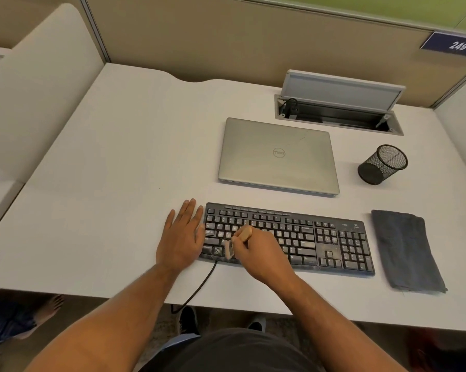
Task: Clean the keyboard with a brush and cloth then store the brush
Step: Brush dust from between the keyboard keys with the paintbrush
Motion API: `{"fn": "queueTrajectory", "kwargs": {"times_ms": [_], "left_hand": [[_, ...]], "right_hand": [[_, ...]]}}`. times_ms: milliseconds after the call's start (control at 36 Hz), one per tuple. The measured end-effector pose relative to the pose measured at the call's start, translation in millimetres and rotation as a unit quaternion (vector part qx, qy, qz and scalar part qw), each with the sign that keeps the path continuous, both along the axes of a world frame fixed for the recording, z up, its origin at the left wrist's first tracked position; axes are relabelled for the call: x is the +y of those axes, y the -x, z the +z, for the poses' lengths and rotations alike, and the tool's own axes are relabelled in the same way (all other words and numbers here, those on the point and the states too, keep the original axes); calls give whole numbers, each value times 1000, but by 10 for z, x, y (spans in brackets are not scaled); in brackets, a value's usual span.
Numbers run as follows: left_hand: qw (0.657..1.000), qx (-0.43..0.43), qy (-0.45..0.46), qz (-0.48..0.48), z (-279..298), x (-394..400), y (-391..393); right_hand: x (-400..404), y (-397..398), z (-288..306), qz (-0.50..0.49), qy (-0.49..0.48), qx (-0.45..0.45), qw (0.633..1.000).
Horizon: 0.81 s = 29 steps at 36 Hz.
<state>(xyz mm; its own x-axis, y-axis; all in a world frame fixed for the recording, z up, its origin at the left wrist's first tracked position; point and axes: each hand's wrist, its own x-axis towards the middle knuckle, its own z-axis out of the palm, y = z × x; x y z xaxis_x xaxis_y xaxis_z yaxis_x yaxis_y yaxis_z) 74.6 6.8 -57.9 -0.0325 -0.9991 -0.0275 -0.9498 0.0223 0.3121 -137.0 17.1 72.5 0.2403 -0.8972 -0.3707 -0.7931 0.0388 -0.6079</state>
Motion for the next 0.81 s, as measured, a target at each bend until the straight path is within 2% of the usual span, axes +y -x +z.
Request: {"fn": "queueTrajectory", "kwargs": {"times_ms": [167, 333, 500, 667, 806], "left_hand": [[1000, -5, -4, -3, -9, 2, -4], [1000, 0, -4, -2, -16, -3, -12], [1000, 7, -4, 0, -27, -4, -15], [1000, 11, -4, -1, -12, 5, -10], [1000, 9, -7, 1, -16, -7, -10]], "right_hand": [[-3, -54, 34, -29, 38, -51, 998], [22, -90, -23, 10, 12, -15, 1000], [-11, -93, 4, -21, 25, -45, 998], [16, -116, -18, 14, 7, -16, 1000], [2, -128, -16, -24, 25, -59, 998]]}}
